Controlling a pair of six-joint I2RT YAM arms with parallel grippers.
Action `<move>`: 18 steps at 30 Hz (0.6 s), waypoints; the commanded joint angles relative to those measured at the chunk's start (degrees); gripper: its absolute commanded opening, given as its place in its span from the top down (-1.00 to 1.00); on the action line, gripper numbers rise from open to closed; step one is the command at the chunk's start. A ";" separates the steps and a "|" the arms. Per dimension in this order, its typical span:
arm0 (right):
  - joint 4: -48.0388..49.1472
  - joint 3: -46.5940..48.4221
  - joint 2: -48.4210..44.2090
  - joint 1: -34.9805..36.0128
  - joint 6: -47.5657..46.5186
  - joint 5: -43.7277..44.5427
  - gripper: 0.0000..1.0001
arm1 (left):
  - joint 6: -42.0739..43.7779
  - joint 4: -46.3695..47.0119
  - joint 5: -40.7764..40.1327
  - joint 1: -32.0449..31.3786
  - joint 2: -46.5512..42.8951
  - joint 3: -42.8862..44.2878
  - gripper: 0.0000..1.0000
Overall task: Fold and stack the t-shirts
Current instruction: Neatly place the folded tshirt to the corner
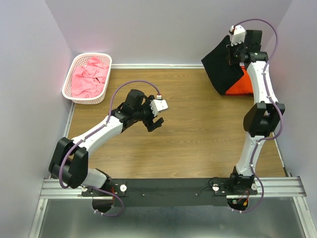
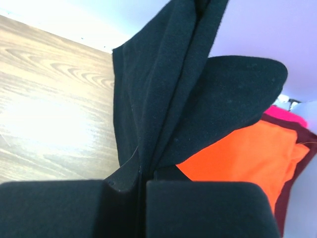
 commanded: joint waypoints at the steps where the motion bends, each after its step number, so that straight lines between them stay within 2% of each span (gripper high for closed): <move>1: -0.42 4.18 -2.60 -1.34 0.42 -1.36 0.99 | 0.31 0.81 0.57 0.15 -1.12 -0.73 -0.93; 18: -1.57 3.67 1.79 -7.05 -3.79 -5.14 0.99 | 0.66 -1.91 1.19 0.24 1.34 1.64 -0.92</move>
